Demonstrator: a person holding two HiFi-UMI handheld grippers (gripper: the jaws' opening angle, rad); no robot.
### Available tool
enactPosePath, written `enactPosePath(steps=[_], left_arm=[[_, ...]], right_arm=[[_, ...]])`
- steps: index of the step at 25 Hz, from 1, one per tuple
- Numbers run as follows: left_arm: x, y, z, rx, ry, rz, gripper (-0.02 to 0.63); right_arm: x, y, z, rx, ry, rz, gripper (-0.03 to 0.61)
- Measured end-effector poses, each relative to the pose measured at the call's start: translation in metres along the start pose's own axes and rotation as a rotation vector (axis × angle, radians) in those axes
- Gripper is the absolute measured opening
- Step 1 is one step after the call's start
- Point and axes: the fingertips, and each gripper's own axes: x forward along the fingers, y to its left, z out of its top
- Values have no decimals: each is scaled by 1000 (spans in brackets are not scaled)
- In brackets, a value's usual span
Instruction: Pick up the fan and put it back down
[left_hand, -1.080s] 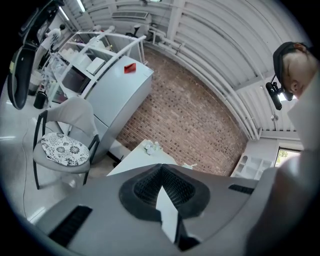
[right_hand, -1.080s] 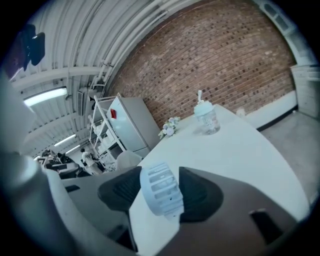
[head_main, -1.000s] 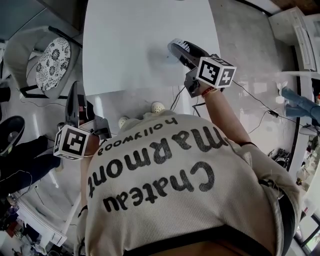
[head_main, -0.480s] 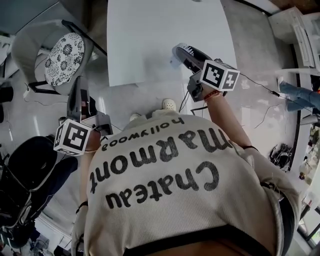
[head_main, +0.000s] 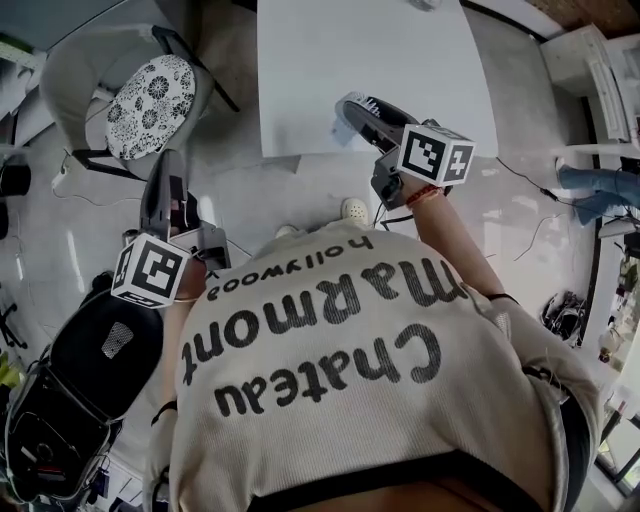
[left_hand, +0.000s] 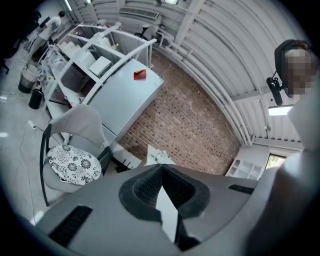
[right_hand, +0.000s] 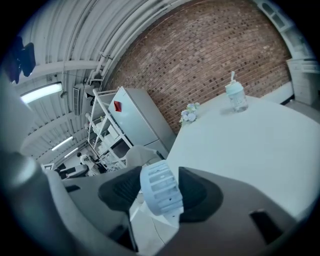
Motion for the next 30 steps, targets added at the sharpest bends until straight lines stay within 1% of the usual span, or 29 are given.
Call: enactPosePath(steps=[3,9,15,21,30], left_arm=[[-13,24,10,41,6,18,0],[-34,31,14,34,-11,58,0],[-34,47,22,54,-29,75,0],[-22,61,27,57,-35,106,0],[18,69,50,41,-67,130,0]], right_arm=[[18,27,-12,-4,6,27,233],[28,65,-21,-10,36,110,233],[60,95,-24,-19,64,164,233],[90,101,-9,-12,90,182,232],[133,95,34,-46,83,203,232]])
